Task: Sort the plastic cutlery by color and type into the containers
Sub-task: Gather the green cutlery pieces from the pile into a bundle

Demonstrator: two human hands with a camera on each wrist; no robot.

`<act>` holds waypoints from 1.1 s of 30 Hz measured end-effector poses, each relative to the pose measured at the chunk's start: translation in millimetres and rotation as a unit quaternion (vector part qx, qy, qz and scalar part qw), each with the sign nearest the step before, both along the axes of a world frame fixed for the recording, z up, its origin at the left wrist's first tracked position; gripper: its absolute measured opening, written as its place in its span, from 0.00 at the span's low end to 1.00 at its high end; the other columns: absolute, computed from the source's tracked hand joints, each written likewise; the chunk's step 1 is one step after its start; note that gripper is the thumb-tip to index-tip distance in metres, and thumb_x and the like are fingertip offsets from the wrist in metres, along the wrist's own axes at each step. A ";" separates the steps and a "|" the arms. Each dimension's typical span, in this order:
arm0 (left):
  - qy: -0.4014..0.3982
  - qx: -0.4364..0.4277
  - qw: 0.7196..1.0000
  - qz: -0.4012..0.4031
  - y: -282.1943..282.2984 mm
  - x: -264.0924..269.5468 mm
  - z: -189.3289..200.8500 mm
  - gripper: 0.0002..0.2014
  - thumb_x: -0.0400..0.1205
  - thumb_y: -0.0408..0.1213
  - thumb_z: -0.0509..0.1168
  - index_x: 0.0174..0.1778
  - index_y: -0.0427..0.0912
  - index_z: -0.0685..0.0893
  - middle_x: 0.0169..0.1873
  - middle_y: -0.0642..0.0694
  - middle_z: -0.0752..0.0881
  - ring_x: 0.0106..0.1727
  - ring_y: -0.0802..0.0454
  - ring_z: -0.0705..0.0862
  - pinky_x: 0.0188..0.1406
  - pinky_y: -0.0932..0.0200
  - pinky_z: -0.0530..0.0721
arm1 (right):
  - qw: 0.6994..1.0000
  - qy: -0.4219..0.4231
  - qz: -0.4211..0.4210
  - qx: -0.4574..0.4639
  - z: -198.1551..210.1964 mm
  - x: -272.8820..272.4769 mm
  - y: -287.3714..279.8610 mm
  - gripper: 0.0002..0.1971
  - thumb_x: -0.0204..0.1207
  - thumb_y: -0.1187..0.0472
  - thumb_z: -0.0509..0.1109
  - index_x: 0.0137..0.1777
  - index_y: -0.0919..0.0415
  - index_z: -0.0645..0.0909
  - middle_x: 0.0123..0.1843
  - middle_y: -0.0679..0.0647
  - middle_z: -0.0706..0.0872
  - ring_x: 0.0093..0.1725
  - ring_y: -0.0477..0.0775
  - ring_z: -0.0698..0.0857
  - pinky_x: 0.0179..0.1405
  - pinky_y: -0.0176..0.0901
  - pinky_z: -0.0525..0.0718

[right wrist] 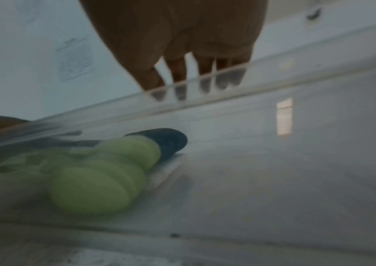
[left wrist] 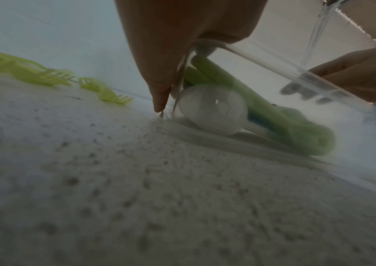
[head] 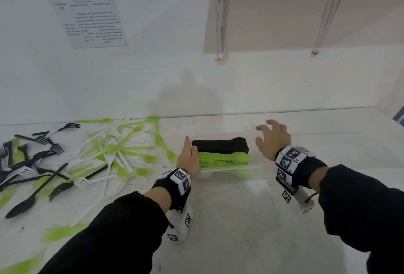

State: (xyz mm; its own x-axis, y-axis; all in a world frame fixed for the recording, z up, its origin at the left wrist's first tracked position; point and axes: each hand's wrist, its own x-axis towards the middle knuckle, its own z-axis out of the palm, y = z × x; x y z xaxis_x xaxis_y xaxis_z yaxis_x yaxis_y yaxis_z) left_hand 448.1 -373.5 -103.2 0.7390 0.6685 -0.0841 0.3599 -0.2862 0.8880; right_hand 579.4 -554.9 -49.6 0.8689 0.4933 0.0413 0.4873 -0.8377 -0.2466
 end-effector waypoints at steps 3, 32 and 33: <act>0.015 -0.016 0.999 0.045 -2.3 -0.6 2.9 0.24 0.89 0.39 0.45 0.83 0.43 0.53 0.76 0.39 0.70 0.75 0.42 0.70 0.64 0.61 0.67 | 0.987 0.097 -0.125 0.017 -2.3 5.1 -15.9 0.29 0.79 0.61 0.60 0.80 0.58 0.57 0.80 0.62 0.57 0.77 0.65 0.60 0.73 0.55 0.65; 0.021 0.067 0.995 0.073 19.3 8.8 -8.1 0.15 0.89 0.35 0.46 0.43 0.35 0.74 0.43 0.38 0.78 0.46 0.47 0.74 0.42 0.59 0.64 | 0.957 0.184 -0.171 0.143 -12.4 25.1 -15.1 0.28 0.79 0.74 0.55 0.78 0.61 0.57 0.47 0.64 0.77 0.39 0.57 0.74 0.42 0.43 0.72; 0.024 0.070 0.995 0.072 22.4 10.4 -6.7 0.14 0.89 0.34 0.46 0.43 0.36 0.74 0.43 0.38 0.77 0.46 0.48 0.74 0.42 0.59 0.64 | 0.957 0.186 -0.168 0.145 -12.0 25.9 -13.1 0.28 0.79 0.74 0.55 0.78 0.61 0.57 0.50 0.65 0.77 0.42 0.58 0.74 0.43 0.43 0.73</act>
State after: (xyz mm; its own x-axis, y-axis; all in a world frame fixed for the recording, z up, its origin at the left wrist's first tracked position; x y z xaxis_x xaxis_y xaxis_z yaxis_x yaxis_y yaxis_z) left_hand 458.4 -351.1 -109.9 0.6314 0.7753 -0.0162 0.4482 -0.3477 0.8235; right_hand 605.3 -567.9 -61.6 0.9578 0.1981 -0.2082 0.0360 -0.8014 -0.5970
